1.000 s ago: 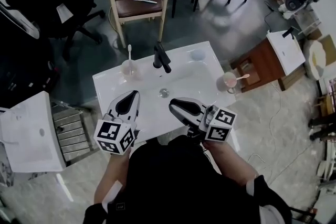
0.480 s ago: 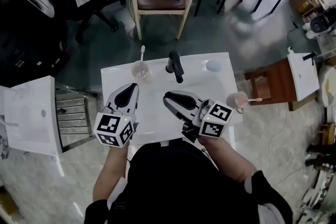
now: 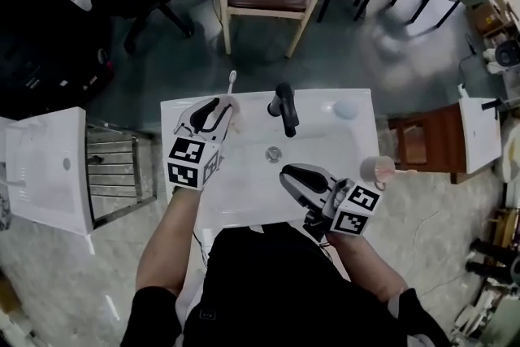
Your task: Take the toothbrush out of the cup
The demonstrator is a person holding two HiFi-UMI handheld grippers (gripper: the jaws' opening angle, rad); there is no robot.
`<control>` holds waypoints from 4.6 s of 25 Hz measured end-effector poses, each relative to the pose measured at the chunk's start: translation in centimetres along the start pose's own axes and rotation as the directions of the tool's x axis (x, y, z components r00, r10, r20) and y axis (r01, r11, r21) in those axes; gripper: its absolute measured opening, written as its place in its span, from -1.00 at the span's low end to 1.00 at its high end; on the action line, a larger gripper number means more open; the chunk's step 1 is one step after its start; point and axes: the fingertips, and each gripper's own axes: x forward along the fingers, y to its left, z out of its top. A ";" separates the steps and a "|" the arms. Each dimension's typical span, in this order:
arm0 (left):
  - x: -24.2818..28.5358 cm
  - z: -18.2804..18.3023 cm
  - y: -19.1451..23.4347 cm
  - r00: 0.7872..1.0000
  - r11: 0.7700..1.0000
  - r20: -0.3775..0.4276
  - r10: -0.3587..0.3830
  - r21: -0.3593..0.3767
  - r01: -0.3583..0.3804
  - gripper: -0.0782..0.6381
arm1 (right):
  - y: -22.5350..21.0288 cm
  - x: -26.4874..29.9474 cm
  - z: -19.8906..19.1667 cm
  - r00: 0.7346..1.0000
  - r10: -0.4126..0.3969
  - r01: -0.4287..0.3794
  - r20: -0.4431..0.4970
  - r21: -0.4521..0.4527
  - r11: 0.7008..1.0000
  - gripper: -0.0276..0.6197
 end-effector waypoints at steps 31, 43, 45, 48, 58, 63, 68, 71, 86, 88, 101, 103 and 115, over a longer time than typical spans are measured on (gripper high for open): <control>6.1 -1.6 1.9 0.987 0.995 -0.148 0.060 0.087 -0.048 -0.66 | -1.1 -5.5 2.8 0.978 -0.103 0.092 0.182 0.070 0.993 -0.70; -5.5 6.0 -1.2 0.993 0.994 0.088 0.077 0.077 -0.083 -0.66 | 2.3 -4.7 4.0 0.976 -0.022 0.016 0.217 0.029 0.999 -0.70; -8.1 6.2 -1.1 0.989 0.993 0.116 0.092 0.065 -0.100 -0.66 | 2.9 -3.6 3.8 0.979 0.004 -0.010 0.203 0.029 1.000 -0.70; -12.0 6.1 -0.8 0.982 0.991 0.147 0.120 0.046 -0.128 -0.66 | 4.0 -1.4 3.1 0.985 0.048 -0.053 0.168 0.027 0.998 -0.70; -20.4 2.1 1.9 0.960 0.970 0.145 0.241 -0.029 -0.240 -0.66 | 7.6 7.4 -0.7 0.977 0.212 -0.211 -0.018 0.049 0.976 -0.70; -21.7 -3.1 3.4 0.959 0.960 0.073 0.273 -0.080 -0.268 -0.66 | 9.1 10.5 -2.2 0.962 0.261 -0.258 -0.084 0.050 0.965 -0.70; -21.1 -8.3 4.3 0.961 0.958 -0.020 0.275 -0.084 -0.276 -0.66 | 9.8 11.2 -2.6 0.959 0.264 -0.260 -0.099 0.049 0.964 -0.70; -19.8 -10.8 5.0 0.960 0.954 -0.063 0.273 -0.110 -0.278 -0.66 | 9.2 11.0 -3.0 0.965 0.237 -0.232 -0.108 0.054 0.971 -0.70; -15.5 -14.2 5.3 0.975 0.968 -0.095 0.202 -0.134 -0.214 -0.66 | 8.0 9.4 -2.6 0.986 0.156 -0.152 -0.060 0.062 0.986 -0.70; -15.0 -14.7 6.1 0.971 0.961 -0.097 0.218 -0.152 -0.231 -0.67 | 8.0 9.1 -2.5 0.987 0.152 -0.149 -0.050 0.064 0.987 -0.70; -10.9 -19.8 9.1 0.944 0.934 -0.252 0.213 -0.231 -0.273 -0.68 | 7.2 7.5 -3.1 0.997 0.077 -0.076 -0.015 0.090 0.993 -0.70; -10.4 -20.4 9.0 0.938 0.939 -0.280 0.204 -0.215 -0.268 -0.68 | 7.0 7.3 -3.1 0.998 0.063 -0.062 -0.004 0.095 0.993 -0.70; -9.6 -22.5 9.4 0.902 0.872 -0.377 0.208 -0.346 -0.346 -0.68 | 6.5 6.2 -3.0 0.999 0.028 -0.031 0.023 0.110 0.993 -0.70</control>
